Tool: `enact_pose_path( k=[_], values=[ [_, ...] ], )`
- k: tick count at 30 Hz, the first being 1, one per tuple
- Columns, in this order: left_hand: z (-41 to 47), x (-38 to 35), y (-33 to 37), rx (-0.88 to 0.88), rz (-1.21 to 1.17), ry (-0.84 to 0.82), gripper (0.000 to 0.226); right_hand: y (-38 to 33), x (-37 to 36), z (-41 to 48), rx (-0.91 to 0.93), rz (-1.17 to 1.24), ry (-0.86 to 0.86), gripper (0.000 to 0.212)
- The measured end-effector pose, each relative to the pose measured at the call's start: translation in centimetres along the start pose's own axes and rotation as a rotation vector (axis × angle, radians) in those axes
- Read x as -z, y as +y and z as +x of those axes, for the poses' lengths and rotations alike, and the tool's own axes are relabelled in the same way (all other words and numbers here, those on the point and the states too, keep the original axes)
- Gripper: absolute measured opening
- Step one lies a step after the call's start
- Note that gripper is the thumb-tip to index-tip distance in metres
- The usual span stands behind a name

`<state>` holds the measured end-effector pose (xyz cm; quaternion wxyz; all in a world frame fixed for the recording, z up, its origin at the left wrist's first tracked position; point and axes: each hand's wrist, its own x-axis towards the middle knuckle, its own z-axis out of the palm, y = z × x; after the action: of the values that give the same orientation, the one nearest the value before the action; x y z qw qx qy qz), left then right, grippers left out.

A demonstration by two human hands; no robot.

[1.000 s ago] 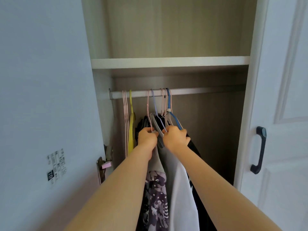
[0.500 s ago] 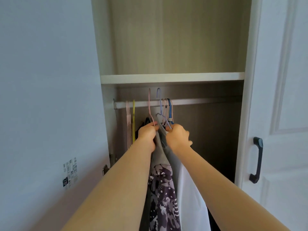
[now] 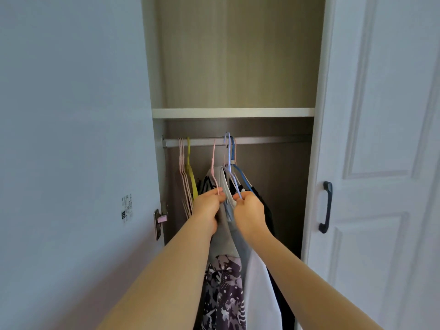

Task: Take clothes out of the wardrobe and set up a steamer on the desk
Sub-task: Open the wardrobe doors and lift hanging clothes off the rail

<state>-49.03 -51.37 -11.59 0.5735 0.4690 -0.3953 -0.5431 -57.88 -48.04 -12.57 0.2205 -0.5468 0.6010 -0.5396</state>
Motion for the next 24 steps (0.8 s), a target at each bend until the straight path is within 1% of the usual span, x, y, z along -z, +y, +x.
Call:
enact_pose_path(
  k=[2, 6, 9, 11, 12, 14, 16, 20, 22, 24],
  values=[
    [-1.8, 0.3, -0.6, 0.027, 0.011, 0.002, 0.026, 0.0, 0.8, -2.1, -0.018, -0.001, -0.004, 0.019],
    [-6.1, 0.8, -0.9, 0.106, -0.047, 0.015, 0.013, -0.2, 2.7, -6.3, -0.011, -0.016, -0.013, 0.018],
    [-8.9, 1.3, -0.6, 0.14, -0.062, 0.036, 0.019, -0.6, 4.3, -9.6, -0.019, -0.011, -0.012, 0.019],
    [-11.1, 1.6, -0.3, 0.118, -0.083, 0.036, 0.017, -0.9, 5.5, -11.9, -0.022, -0.008, -0.004, 0.02],
    [-12.2, 1.9, -0.3, 0.091, -0.09, 0.024, 0.017, -1.1, 6.1, -13.1, -0.019, -0.009, -0.002, 0.021],
    [-14.8, 2.3, -0.2, 0.055, -0.067, -0.017, 0.026, -1.6, 7.5, -15.5, -0.012, -0.02, 0.007, 0.022],
    [-17.5, 2.7, -0.3, 0.063, -0.056, -0.064, 0.027, -1.9, 8.9, -17.7, -0.013, -0.028, 0.021, 0.022],
    [-23.7, 3.6, -0.7, 0.107, -0.112, -0.175, 0.02, -3.1, 11.5, -22.3, -0.038, -0.061, 0.039, 0.021],
    [-26.8, 4.0, -0.9, 0.102, -0.093, -0.201, 0.015, -4.0, 12.9, -24.7, -0.046, -0.087, 0.045, 0.022],
    [-29.7, 4.3, -1.1, 0.08, -0.041, -0.213, 0.004, -4.8, 14.2, -27.0, -0.049, -0.117, 0.044, 0.024]
  ],
)
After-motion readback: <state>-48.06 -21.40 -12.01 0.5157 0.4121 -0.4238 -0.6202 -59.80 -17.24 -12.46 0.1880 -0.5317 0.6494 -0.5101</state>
